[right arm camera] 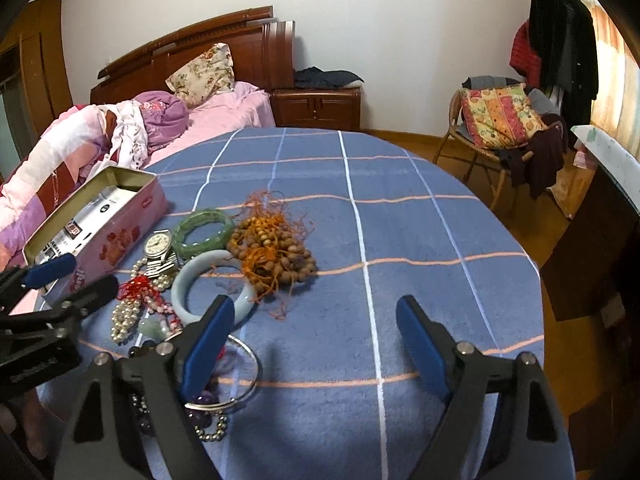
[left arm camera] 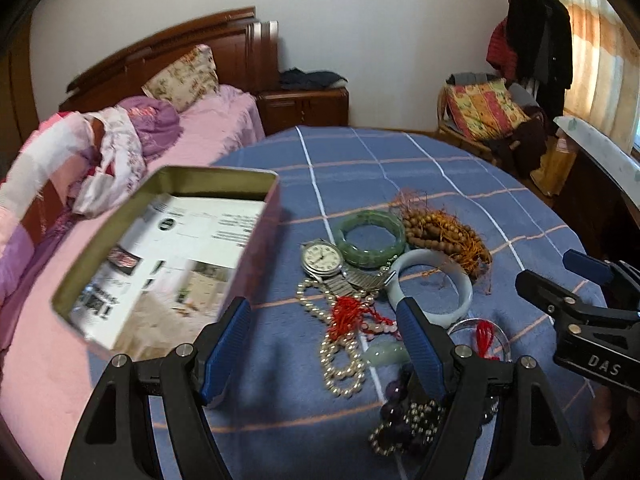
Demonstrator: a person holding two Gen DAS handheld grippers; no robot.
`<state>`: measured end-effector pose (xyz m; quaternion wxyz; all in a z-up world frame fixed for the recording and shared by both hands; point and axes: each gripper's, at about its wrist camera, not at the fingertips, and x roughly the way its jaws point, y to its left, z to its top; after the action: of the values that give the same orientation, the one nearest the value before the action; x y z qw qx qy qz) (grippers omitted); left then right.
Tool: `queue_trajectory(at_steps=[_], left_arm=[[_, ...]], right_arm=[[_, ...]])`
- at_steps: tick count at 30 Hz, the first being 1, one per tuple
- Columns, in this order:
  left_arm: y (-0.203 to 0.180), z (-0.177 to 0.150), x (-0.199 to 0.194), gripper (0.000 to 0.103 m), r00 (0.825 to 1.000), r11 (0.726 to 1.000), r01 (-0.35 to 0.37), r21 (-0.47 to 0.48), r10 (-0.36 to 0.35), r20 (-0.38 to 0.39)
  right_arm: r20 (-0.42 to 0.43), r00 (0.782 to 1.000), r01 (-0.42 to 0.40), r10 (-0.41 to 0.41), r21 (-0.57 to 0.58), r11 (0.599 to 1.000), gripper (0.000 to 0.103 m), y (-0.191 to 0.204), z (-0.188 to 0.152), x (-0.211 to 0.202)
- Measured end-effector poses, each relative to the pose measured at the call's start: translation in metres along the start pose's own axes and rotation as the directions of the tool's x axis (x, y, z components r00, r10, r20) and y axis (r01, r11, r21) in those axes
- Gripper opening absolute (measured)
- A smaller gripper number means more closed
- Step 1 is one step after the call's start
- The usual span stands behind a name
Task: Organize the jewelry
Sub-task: 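Grasp the red cord with jade pendant using the left tool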
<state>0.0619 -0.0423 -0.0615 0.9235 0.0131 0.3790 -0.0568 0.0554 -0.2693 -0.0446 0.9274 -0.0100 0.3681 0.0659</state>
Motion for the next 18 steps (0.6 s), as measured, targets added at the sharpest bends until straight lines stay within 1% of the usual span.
queue_trajectory(at_steps=[1, 2, 3, 4, 5, 9, 10, 11, 12, 13, 14, 15, 16, 17, 18], left_arm=[[-0.001, 0.001, 0.004, 0.072, 1.0, 1.0, 0.011, 0.003, -0.011, -0.009], [-0.003, 0.002, 0.007, 0.066, 1.0, 1.0, 0.013, 0.006, -0.013, -0.018], [-0.004, 0.002, 0.012, 0.056, 0.999, 1.0, 0.017, 0.009, -0.017, -0.033], [-0.005, 0.003, 0.017, 0.053, 0.998, 1.0, 0.029, 0.011, -0.028, -0.052], [-0.004, 0.002, 0.021, 0.05, 0.997, 0.999, 0.037, 0.012, -0.036, -0.069], [-0.006, -0.005, 0.032, 0.049, 0.991, 0.999, 0.047, 0.011, -0.045, -0.123], [-0.006, -0.006, 0.033, 0.045, 0.99, 0.998, 0.059, 0.005, -0.058, -0.129], [-0.008, -0.006, 0.032, 0.032, 0.99, 0.998, 0.068, 0.006, -0.067, -0.124], [-0.008, -0.007, 0.032, 0.021, 0.991, 0.998, 0.066, 0.01, -0.065, -0.121], [-0.008, -0.008, 0.03, 0.021, 0.99, 0.997, 0.072, 0.006, -0.07, -0.12], [-0.006, -0.008, 0.029, 0.016, 0.991, 0.997, 0.073, -0.001, -0.072, -0.111], [-0.003, -0.007, 0.026, 0.007, 0.993, 0.997, 0.077, -0.01, -0.078, -0.093], [-0.002, -0.007, 0.02, 0.006, 0.993, 0.996, 0.092, -0.019, -0.093, -0.074], [-0.002, -0.006, 0.018, 0.002, 0.993, 0.995, 0.099, -0.02, -0.1, -0.06], [-0.003, -0.005, 0.014, 0.002, 0.993, 0.994, 0.107, -0.018, -0.107, -0.043]], right_arm=[[0.0, 1.0, -0.001, 0.001, 0.0, 1.0, 0.085, -0.001, 0.001, 0.002], [-0.003, 1.0, 0.001, -0.001, 0.001, 1.0, 0.085, -0.002, 0.002, 0.002], [-0.004, 1.0, -0.002, 0.002, 0.003, 1.0, 0.085, -0.003, 0.003, 0.003], [-0.004, 1.0, -0.005, 0.005, 0.004, 1.0, 0.085, -0.003, 0.003, 0.004], [-0.002, 1.0, -0.006, 0.006, 0.004, 1.0, 0.085, -0.004, 0.003, 0.004], [-0.007, 1.0, -0.007, 0.007, 0.009, 1.0, 0.085, -0.004, 0.005, 0.008], [-0.008, 1.0, -0.008, 0.008, 0.008, 1.0, 0.085, -0.005, 0.006, 0.01], [-0.009, 1.0, -0.008, 0.008, 0.006, 1.0, 0.085, -0.004, 0.007, 0.011], [-0.011, 1.0, -0.01, 0.01, 0.006, 1.0, 0.085, -0.004, 0.009, 0.012], [-0.012, 1.0, -0.011, 0.011, 0.005, 1.0, 0.085, -0.005, 0.01, 0.013], [-0.012, 1.0, -0.011, 0.011, 0.003, 1.0, 0.085, -0.004, 0.011, 0.014], [-0.01, 1.0, -0.012, 0.012, 0.001, 1.0, 0.085, -0.005, 0.012, 0.014], [-0.005, 1.0, -0.012, 0.012, -0.001, 1.0, 0.085, -0.005, 0.013, 0.014], [-0.003, 1.0, -0.012, 0.012, -0.003, 1.0, 0.085, -0.005, 0.014, 0.014], [-0.004, 1.0, -0.012, 0.012, -0.005, 1.0, 0.084, -0.005, 0.015, 0.014]])
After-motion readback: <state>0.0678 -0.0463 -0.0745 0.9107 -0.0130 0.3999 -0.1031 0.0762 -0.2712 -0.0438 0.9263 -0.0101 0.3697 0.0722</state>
